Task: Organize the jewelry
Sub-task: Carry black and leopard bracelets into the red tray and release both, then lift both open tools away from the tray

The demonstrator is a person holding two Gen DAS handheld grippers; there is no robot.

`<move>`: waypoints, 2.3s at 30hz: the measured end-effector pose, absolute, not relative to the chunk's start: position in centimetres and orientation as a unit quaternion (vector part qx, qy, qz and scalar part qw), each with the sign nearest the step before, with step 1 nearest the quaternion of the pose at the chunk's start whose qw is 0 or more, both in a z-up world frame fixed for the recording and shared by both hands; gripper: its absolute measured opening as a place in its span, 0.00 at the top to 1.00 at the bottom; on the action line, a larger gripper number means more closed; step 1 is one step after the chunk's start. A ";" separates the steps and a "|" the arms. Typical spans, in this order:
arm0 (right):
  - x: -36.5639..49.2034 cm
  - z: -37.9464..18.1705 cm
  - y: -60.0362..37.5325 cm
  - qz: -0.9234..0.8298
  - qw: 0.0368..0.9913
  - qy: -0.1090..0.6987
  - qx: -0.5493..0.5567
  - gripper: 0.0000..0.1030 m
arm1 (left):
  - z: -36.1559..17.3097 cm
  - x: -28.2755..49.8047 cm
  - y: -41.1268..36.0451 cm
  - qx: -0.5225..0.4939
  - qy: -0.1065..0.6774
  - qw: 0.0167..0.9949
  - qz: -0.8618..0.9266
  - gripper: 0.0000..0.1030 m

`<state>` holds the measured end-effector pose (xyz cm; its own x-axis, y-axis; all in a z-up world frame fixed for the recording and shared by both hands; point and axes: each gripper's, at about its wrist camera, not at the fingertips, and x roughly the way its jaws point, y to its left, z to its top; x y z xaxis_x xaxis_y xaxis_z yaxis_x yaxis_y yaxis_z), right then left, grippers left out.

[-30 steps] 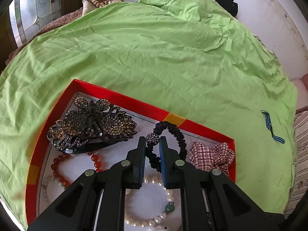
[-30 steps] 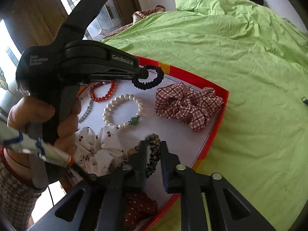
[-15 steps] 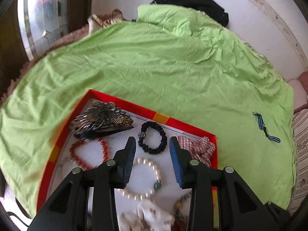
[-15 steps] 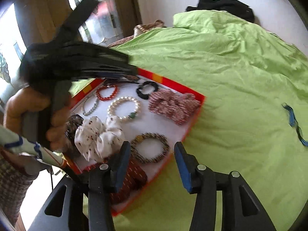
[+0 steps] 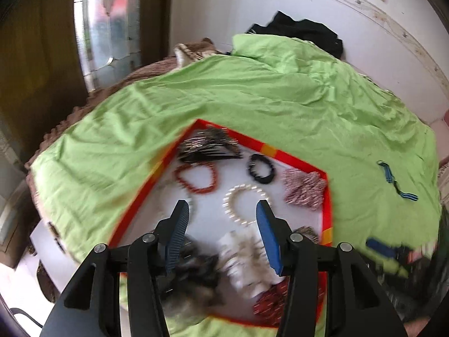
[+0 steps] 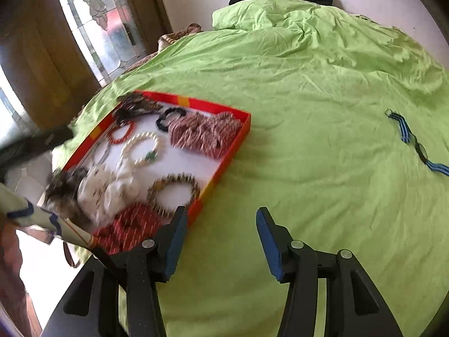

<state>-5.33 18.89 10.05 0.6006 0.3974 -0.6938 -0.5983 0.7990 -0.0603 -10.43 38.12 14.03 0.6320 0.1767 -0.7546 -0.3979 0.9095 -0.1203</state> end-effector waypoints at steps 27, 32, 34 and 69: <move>-3.7 11.1 17.7 0.256 0.888 0.364 -0.114 0.62 | 14.8 -14.3 35.4 -0.154 0.358 0.904 0.177 0.36; -8.1 11.3 13.1 0.257 0.894 0.347 -0.118 0.53 | 16.7 -16.3 33.3 -0.138 0.325 0.914 0.201 0.23; -9.4 10.8 11.5 0.249 0.898 0.342 -0.117 0.50 | 17.5 -17.1 32.0 -0.118 0.305 0.919 0.221 0.11; -16.8 9.6 6.3 0.222 0.916 0.310 -0.124 0.34 | 19.6 -22.1 23.5 -0.036 0.264 0.922 0.280 0.00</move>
<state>-16.83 6.31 9.62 0.7096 0.3300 -0.6226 -0.4835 0.8708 -0.0895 -22.13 23.50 19.61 0.7041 0.4976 -0.5065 -0.5353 0.8407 0.0818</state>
